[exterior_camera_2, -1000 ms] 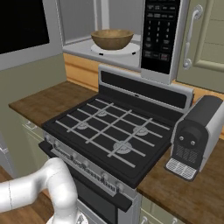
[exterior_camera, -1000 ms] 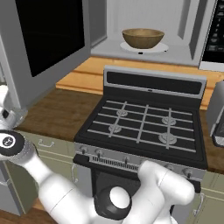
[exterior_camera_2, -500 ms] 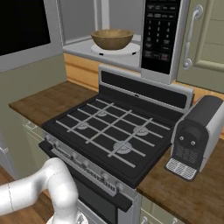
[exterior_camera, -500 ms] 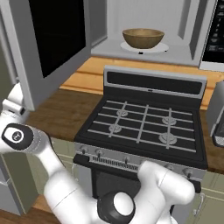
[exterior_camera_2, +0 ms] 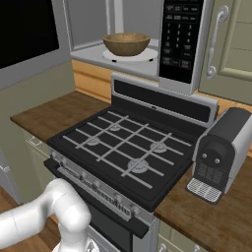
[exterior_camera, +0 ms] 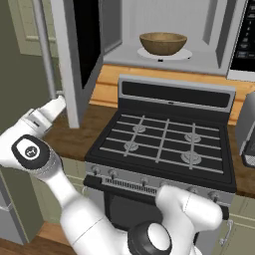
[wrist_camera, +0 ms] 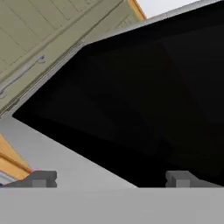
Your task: Pick the potato from the sink and place it in the bowl. Then pick the bowl and place it in the microwave. Then close the microwave door and press the start button.
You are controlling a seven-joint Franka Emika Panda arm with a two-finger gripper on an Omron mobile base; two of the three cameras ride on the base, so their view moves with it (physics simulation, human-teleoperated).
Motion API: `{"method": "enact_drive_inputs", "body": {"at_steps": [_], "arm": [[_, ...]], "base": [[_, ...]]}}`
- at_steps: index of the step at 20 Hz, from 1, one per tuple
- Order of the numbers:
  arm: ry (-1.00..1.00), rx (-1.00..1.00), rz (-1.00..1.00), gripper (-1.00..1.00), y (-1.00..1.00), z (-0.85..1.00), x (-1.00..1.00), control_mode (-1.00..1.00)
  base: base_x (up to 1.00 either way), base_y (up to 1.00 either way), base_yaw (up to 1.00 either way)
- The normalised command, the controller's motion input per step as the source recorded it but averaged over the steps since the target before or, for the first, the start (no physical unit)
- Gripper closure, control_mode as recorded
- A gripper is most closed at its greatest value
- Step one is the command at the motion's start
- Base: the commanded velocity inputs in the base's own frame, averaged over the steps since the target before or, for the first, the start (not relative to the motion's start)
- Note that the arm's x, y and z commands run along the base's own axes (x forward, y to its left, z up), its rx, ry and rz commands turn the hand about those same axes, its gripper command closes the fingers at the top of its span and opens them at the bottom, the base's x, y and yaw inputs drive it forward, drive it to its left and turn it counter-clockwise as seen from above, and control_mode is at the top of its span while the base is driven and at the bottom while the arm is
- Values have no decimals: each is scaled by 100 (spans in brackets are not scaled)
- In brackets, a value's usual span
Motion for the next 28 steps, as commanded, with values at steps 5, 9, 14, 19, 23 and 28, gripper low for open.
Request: {"method": "enact_drive_inputs", "body": {"at_steps": [5, 9, 14, 19, 23, 28], "arm": [[0, 44, 0, -100, -92, 51, -22, -100], [0, 33, 0, -100, -91, 41, 4, -100], [0, 21, 0, -100, -94, 33, 14, -100], [0, 18, 0, -100, -98, 18, 30, -100], [12, 16, 1, -100, -100, 9, 30, -100], [4, 15, 9, -100, -100, 0, 31, -100]], "base": [[0, 0, 0], [0, 0, 0], [0, 0, 0], [0, 0, 0], [0, 0, 0], [0, 0, 0]]}}
